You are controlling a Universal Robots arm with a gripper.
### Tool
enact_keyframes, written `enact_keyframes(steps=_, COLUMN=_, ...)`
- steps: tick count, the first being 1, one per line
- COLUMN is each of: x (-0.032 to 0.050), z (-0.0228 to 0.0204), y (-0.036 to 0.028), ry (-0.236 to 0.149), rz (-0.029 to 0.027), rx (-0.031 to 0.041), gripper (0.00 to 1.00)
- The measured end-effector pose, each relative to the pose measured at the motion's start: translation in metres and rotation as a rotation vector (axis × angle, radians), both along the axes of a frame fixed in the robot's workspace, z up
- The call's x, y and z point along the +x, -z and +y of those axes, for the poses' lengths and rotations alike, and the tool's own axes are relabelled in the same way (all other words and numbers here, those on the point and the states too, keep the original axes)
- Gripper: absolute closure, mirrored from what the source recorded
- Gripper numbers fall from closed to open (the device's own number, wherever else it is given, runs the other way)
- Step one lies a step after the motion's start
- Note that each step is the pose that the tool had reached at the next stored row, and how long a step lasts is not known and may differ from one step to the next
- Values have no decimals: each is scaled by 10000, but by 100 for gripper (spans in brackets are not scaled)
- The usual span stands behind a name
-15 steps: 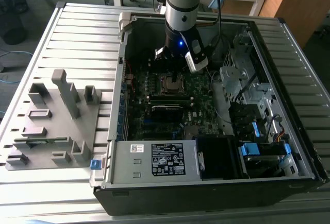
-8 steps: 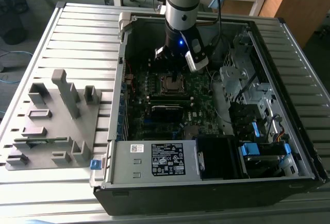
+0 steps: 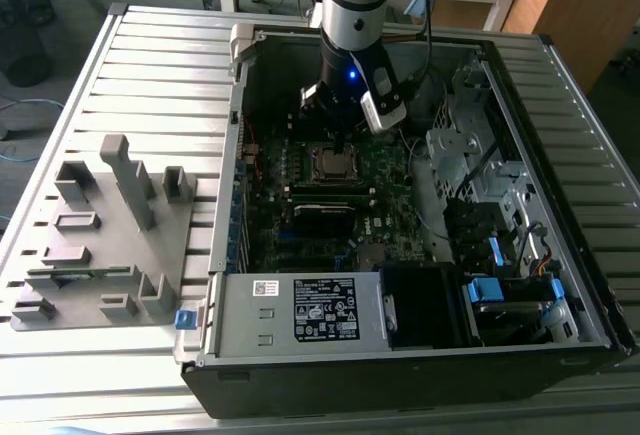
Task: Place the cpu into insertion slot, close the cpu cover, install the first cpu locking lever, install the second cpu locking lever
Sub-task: 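Install the second cpu locking lever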
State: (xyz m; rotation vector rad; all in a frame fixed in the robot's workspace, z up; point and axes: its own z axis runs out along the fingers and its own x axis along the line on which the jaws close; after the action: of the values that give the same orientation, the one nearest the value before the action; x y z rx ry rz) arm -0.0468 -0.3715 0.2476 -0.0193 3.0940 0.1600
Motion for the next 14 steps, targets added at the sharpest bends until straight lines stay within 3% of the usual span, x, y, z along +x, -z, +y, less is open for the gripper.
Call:
enact_keyframes(steps=4, x=0, z=0, y=-1, ry=0, rz=0, rx=-9, gripper=89)
enact_keyframes(steps=8, x=0, z=-1, y=-1, ry=0, rz=0, rx=-268, gripper=89)
enact_keyframes(steps=11, x=0, z=-1, y=-9, ry=-1, rz=2, rx=-277, gripper=89)
enact_keyframes(steps=14, x=0, z=0, y=-63, ry=1, rz=1, rx=-275, gripper=89)
